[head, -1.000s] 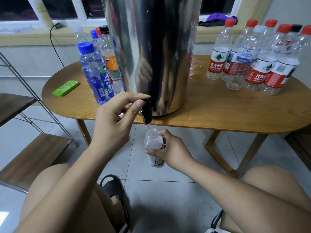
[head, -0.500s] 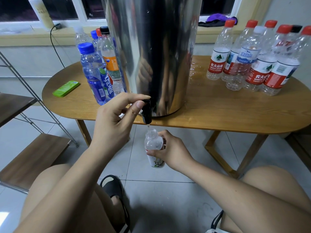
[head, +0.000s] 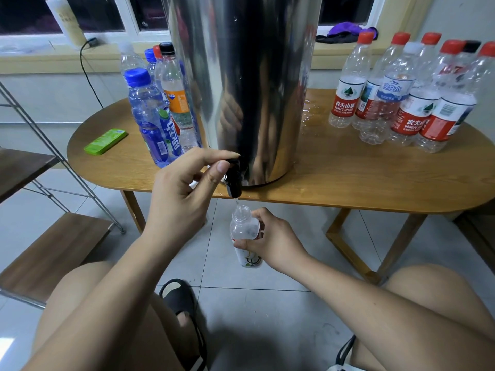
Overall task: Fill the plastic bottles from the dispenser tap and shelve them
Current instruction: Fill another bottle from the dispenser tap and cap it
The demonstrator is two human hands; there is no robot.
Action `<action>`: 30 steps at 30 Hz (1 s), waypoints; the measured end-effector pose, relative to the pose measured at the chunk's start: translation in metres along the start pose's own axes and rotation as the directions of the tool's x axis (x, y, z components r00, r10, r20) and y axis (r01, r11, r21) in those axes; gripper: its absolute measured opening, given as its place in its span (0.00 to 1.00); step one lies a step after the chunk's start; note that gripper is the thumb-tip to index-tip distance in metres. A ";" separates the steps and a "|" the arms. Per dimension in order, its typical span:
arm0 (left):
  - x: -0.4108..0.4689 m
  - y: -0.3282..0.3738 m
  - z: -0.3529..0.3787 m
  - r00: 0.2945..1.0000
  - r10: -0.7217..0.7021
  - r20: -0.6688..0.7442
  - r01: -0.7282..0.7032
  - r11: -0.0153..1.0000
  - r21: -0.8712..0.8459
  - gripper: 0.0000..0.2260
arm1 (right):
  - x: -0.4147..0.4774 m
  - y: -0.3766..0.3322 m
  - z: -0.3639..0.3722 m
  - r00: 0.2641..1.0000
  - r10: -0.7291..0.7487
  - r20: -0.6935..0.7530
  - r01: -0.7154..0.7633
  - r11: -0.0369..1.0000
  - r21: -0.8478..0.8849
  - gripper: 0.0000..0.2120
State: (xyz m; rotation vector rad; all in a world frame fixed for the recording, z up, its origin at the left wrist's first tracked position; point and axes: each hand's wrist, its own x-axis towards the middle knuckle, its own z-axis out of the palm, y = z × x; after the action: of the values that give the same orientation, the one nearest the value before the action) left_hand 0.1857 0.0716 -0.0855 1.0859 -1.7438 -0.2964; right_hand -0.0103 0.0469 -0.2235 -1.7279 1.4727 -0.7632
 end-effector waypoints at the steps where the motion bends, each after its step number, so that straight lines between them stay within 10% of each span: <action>1: 0.000 0.000 0.000 1.000 -0.001 -0.001 0.001 1.000 -0.001 0.08 | 0.000 0.000 0.000 1.000 0.001 -0.001 -0.001 1.000 0.002 0.28; 30: 0.000 0.001 0.000 1.000 -0.004 0.004 0.004 1.000 -0.009 0.08 | 0.002 0.002 0.002 1.000 0.008 -0.001 -0.008 1.000 -0.002 0.29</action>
State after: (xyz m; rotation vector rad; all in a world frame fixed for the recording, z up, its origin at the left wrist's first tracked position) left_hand 0.1857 0.0726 -0.0851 1.0830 -1.7425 -0.3086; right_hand -0.0099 0.0454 -0.2266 -1.7230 1.4805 -0.7584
